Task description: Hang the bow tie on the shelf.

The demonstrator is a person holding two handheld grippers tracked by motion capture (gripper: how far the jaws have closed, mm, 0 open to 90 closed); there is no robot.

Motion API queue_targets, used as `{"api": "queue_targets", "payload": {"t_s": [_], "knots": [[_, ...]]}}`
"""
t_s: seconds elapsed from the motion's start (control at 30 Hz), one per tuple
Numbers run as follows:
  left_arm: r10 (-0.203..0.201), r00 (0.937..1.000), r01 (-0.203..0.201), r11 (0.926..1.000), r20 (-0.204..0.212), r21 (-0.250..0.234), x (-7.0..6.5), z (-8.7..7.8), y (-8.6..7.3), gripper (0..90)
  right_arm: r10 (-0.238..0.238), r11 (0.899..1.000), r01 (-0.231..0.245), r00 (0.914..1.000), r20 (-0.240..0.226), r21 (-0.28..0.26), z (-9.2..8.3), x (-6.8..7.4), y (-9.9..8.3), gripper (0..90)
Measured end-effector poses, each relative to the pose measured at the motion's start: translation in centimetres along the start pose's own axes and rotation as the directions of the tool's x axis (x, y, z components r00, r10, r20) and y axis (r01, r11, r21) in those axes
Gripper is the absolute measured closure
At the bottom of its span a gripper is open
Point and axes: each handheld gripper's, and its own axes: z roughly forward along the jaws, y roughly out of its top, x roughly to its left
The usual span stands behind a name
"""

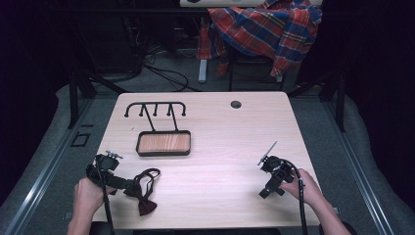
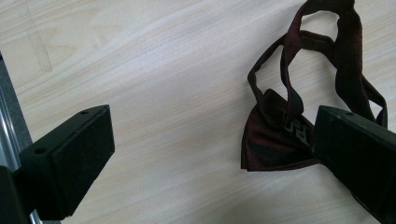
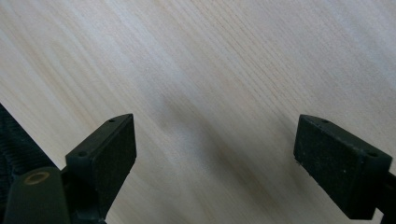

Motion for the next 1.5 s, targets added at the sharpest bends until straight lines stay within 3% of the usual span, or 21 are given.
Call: {"api": "queue_targets", "payload": {"t_s": [0.57, 0.9, 1.1, 1.33, 1.37, 1.43, 1.5], "knots": [[0.008, 0.9995, -0.007, 0.9998, 0.030, -0.020, 0.2, 0.0, 0.0, 0.0, -0.005, 1.000, 0.005, 1.0000, -0.001, 0.005, 0.2, 0.2, 0.2, 12.8], [0.037, 0.9984, -0.035, 0.9983, 0.042, -0.046, -0.8, 0.4, 1.0, 0.0, -0.018, 1.000, 0.018, 0.9998, -0.003, 0.013, 0.2, 0.2, 0.2, 12.8], [0.052, 0.9959, -0.047, 0.9967, 0.075, -0.066, -1.2, 1.1, 2.1, 0.0, -0.016, 1.000, 0.016, 0.9999, -0.002, 0.019, 0.4, 0.2, 0.2, 12.8], [0.071, 0.9940, -0.066, 0.9959, 0.083, -0.062, -1.4, 1.8, 2.6, 0.0, -0.009, 1.000, 0.009, 0.9999, -0.008, 0.024, 0.6, 0.2, 0.2, 12.9], [0.073, 0.9937, -0.069, 0.9962, 0.085, -0.053, -1.4, 2.1, 2.8, 0.0, 0.006, 1.000, -0.006, 0.9999, -0.014, 0.002, 0.7, 0.3, 0.2, 12.9], [0.080, 0.9932, -0.076, 0.9960, 0.084, -0.047, -1.3, 2.4, 2.9, 0.2, -0.023, 0.999, 0.023, 0.9997, -0.007, 0.039, 0.5, 0.2, 0.4, 12.9], [0.082, 0.9929, -0.079, 0.9963, 0.086, -0.035, -1.3, 2.7, 3.1, 0.2, -0.024, 0.999, 0.024, 0.9997, -0.007, 0.038, 0.5, 0.2, 0.3, 12.9]]}}
